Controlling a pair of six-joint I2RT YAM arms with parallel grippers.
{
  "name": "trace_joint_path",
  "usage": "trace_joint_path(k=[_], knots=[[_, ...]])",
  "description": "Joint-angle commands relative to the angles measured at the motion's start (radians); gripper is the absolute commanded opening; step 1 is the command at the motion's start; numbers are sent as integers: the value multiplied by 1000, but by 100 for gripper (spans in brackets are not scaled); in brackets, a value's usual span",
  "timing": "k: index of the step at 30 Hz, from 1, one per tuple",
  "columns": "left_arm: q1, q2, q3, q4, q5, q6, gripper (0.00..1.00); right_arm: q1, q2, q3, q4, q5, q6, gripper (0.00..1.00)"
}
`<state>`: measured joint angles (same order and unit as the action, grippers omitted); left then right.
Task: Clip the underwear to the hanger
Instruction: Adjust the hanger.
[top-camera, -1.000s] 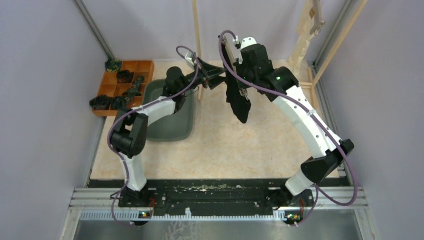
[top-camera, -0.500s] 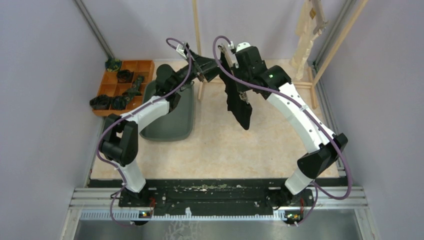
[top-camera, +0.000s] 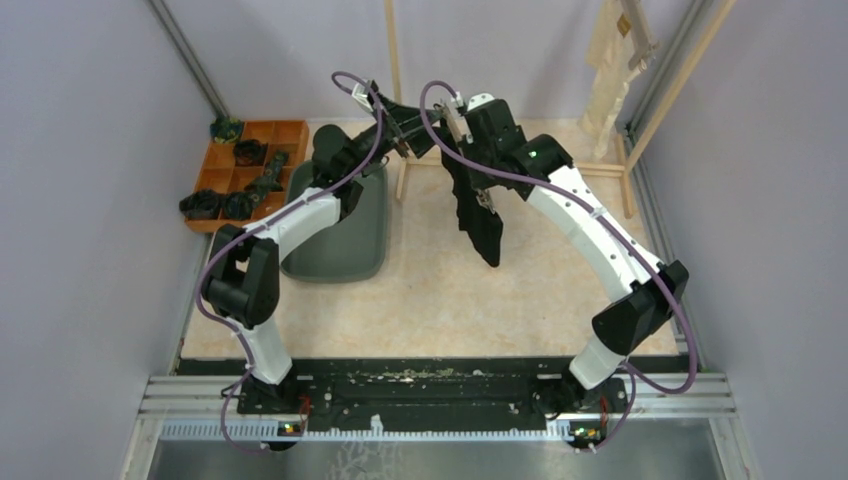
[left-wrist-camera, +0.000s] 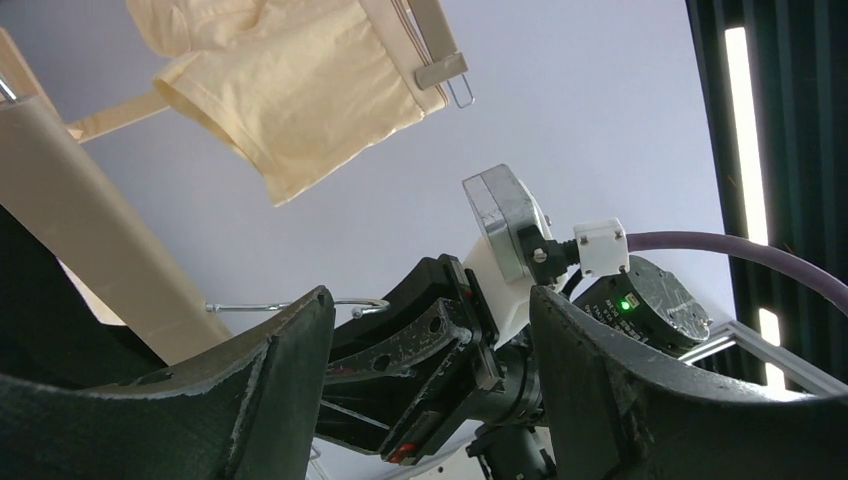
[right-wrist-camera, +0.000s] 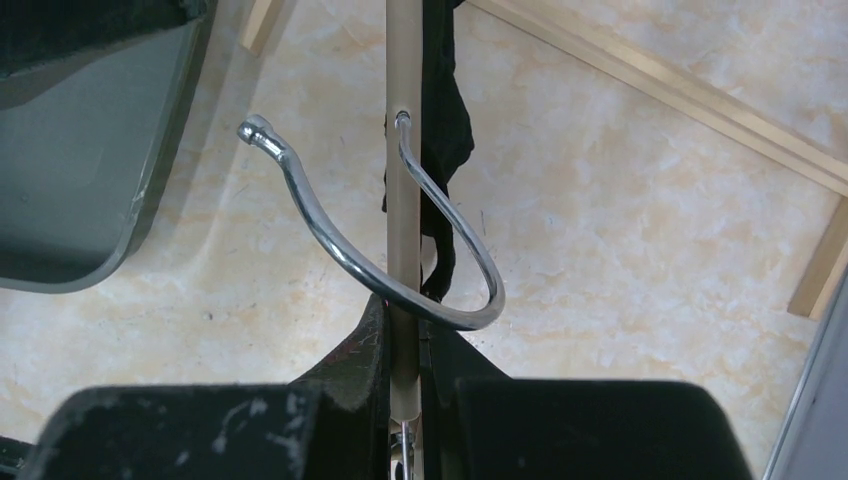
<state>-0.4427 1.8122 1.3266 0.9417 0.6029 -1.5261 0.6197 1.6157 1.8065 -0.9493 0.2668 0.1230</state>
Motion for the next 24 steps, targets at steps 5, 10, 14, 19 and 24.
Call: trace_joint_path(k=[5, 10, 14, 19, 24], knots=[[0, -24, -39, 101, 13, -55, 77, 6, 29, 44, 90, -7, -2, 0], [-1, -29, -58, 130, 37, -82, 77, 4, 95, 79, 90, -11, 2, 0], [0, -41, -80, 138, 41, -84, 77, -3, 113, 95, 88, -17, 6, 0], [-2, -49, -93, 133, 48, -81, 77, -7, 115, 102, 93, -21, 7, 0], [-9, -49, -111, 131, 41, -76, 77, -7, 123, 114, 92, -31, 8, 0]])
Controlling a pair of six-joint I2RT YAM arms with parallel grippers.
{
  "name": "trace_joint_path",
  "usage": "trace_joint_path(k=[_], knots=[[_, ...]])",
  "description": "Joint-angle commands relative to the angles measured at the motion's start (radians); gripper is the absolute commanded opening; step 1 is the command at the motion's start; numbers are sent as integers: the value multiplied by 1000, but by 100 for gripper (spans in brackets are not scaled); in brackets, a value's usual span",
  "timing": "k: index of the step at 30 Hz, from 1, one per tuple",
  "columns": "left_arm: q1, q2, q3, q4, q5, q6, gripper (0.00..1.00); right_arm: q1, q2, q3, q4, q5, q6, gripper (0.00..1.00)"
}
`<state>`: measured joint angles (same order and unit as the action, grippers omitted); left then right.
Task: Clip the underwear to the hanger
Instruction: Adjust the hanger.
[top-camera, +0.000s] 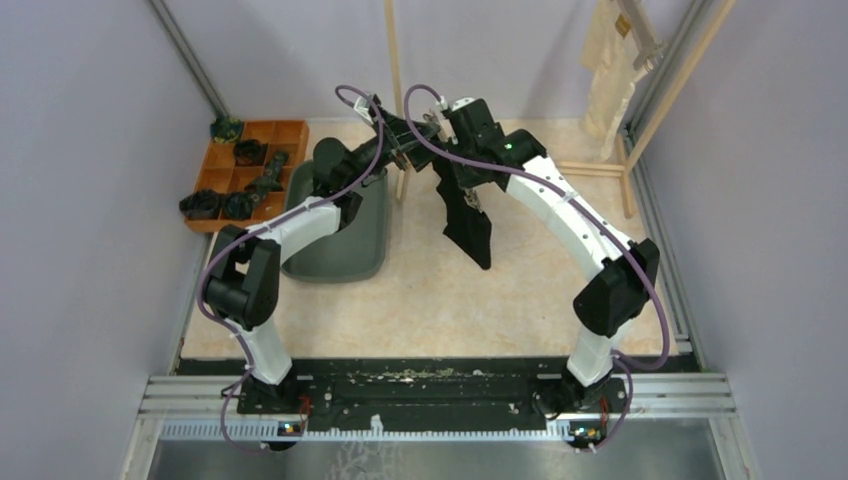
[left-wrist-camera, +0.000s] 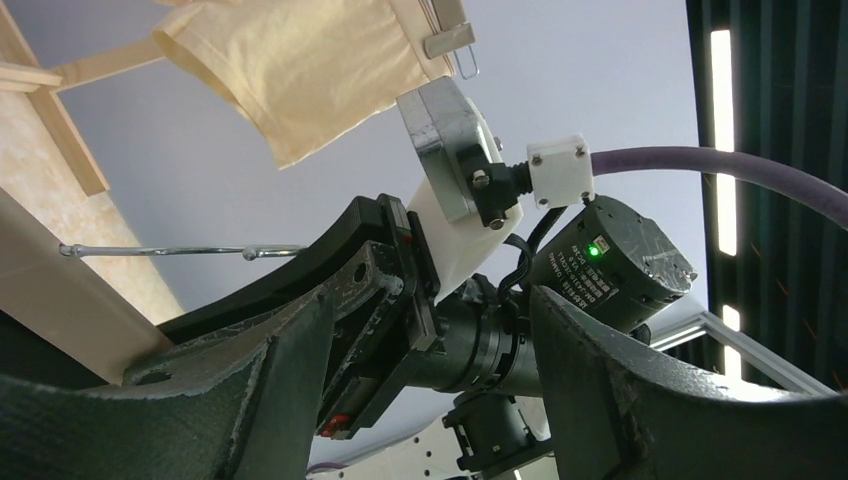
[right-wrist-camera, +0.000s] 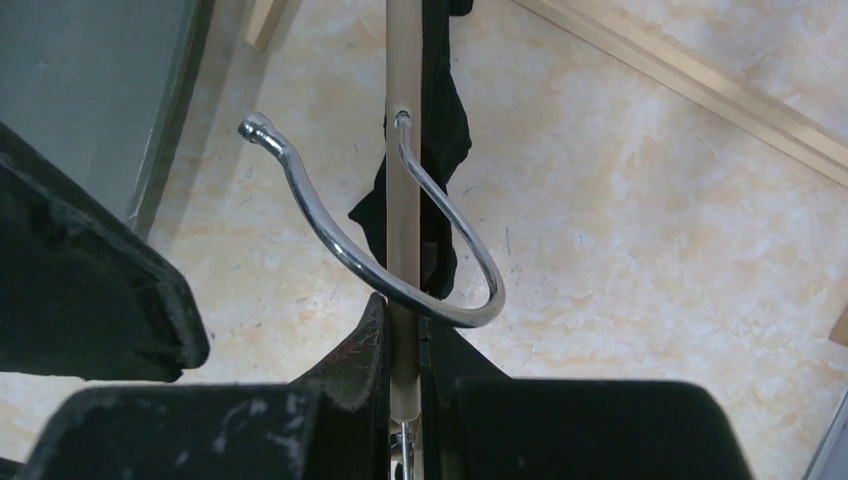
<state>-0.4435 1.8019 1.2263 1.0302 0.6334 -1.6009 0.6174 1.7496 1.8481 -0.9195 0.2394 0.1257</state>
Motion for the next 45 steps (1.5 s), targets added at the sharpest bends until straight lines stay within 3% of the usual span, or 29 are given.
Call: trace_joint_path(k=[1, 45], knots=[[-8, -35, -10, 43, 9, -1, 77, -5, -9, 75, 63, -4, 7, 0], [-18, 137, 189, -9, -1, 16, 77, 1, -120, -19, 116, -63, 11, 0]])
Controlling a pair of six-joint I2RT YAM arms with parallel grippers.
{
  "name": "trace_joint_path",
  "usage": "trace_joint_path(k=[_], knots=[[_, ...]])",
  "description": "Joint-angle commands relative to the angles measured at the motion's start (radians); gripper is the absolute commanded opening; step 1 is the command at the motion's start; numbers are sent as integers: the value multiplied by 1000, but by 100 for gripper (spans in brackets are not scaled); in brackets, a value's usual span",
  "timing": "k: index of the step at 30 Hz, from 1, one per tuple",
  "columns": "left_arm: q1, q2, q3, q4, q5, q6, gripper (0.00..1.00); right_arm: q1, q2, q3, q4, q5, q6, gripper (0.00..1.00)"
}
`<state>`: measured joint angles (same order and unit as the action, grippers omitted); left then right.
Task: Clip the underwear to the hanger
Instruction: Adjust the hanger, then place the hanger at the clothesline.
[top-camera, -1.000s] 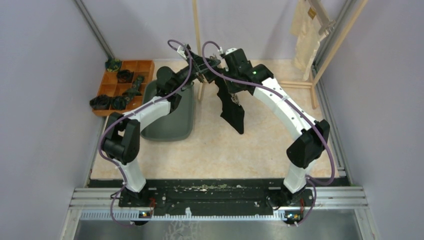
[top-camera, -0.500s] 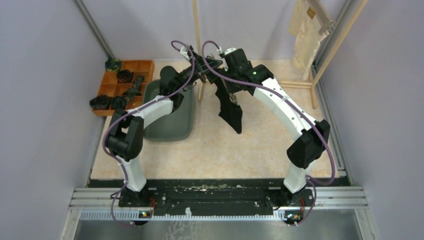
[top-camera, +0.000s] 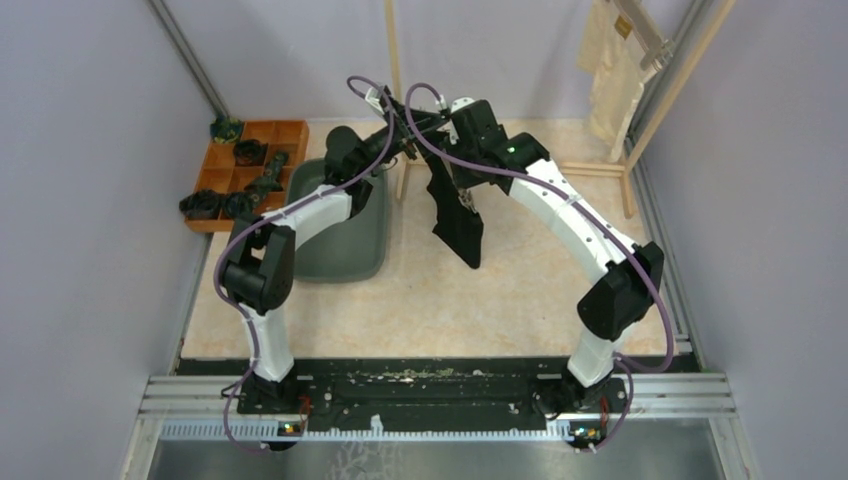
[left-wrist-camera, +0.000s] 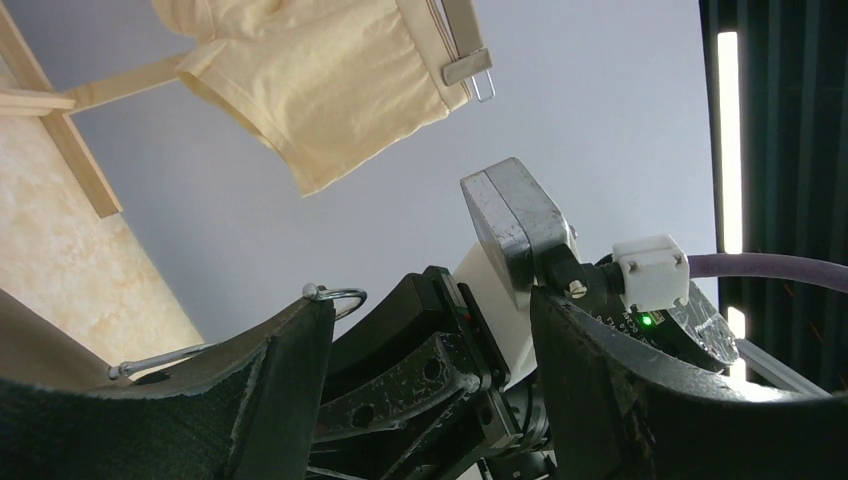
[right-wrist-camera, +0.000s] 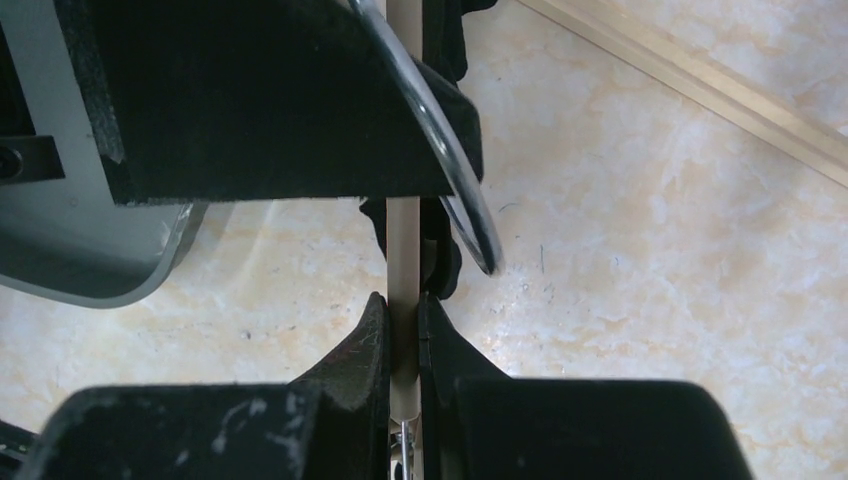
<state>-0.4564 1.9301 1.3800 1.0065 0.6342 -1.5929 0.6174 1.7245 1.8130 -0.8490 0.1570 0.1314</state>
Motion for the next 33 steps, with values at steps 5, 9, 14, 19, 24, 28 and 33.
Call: trace_joint_path(k=[5, 9, 14, 19, 24, 28, 33], knots=[[24, 15, 36, 25, 0, -13, 77, -4, -82, 93, -15, 50, 4, 0], [74, -41, 5, 3, -9, 9, 77, -49, -35, 216, -91, 48, 2, 0], [99, -155, -24, -105, -1, 115, 77, -126, 93, 551, -251, 52, -25, 0], [100, -242, -106, -126, 13, 159, 78, -202, 201, 801, -327, 52, -47, 0], [101, -291, -197, -91, 22, 160, 78, -245, 62, 563, -67, 95, -38, 0], [101, -310, -226, -98, 30, 191, 78, -263, 57, 582, -17, 104, -32, 0], [101, -325, -224, -165, 12, 263, 78, -277, 84, 656, -35, 103, -29, 0]])
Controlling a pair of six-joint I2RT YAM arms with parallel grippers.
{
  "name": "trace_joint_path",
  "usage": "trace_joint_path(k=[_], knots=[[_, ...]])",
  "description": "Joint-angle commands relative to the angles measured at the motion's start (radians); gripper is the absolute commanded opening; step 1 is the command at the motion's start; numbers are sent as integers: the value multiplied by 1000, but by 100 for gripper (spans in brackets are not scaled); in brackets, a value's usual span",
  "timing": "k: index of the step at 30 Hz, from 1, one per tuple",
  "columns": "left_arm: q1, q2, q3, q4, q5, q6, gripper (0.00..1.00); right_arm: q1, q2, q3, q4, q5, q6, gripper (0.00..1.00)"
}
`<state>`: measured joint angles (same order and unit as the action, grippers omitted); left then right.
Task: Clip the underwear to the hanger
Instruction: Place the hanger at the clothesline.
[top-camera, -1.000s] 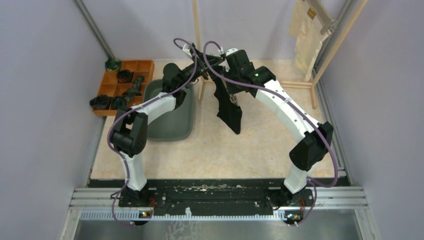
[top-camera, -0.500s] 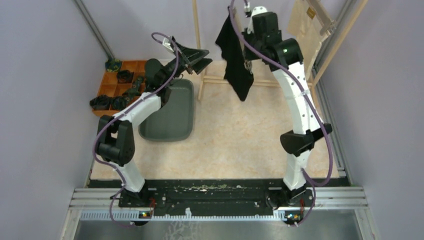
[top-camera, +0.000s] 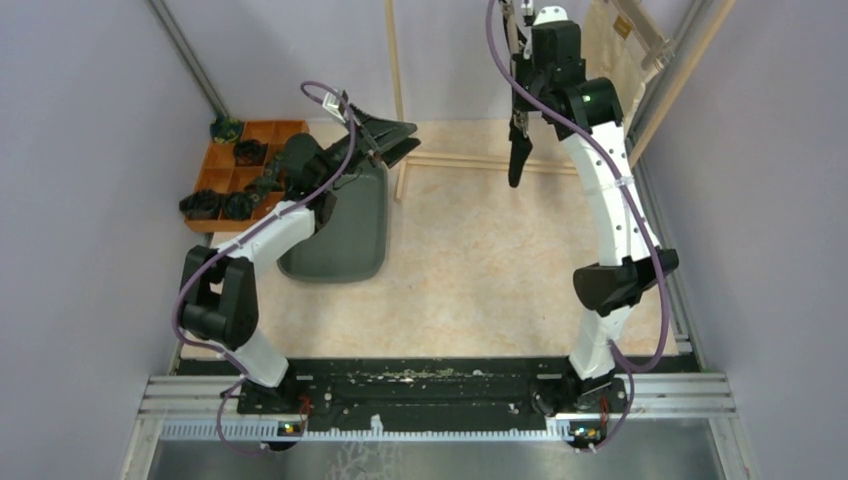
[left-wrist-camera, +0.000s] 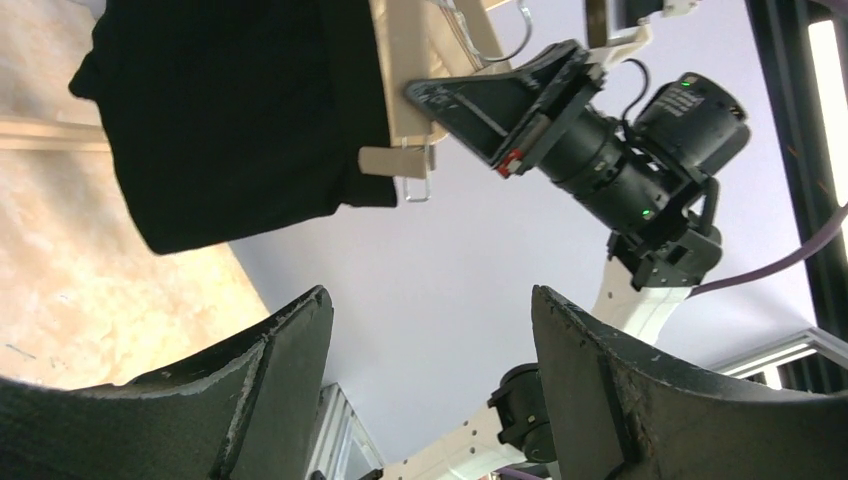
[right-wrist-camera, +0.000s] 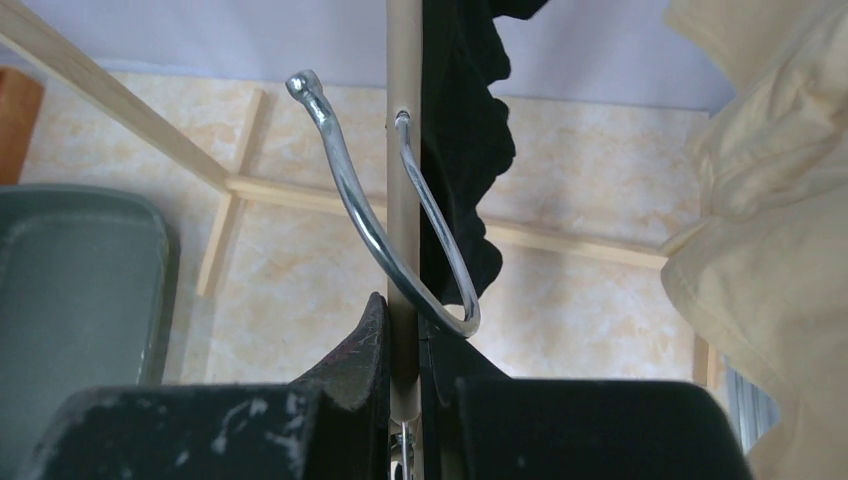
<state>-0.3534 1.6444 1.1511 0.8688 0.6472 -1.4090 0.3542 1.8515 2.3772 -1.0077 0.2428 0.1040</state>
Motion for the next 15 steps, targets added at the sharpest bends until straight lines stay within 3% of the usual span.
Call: trace_joint_path(k=[1, 15], knots=[[-2, -41, 6, -42, -9, 93, 78, -19, -44, 92, 128, 14, -1, 0], [24, -52, 87, -257, -154, 281, 79, -107, -91, 14, 252, -61, 14, 0]])
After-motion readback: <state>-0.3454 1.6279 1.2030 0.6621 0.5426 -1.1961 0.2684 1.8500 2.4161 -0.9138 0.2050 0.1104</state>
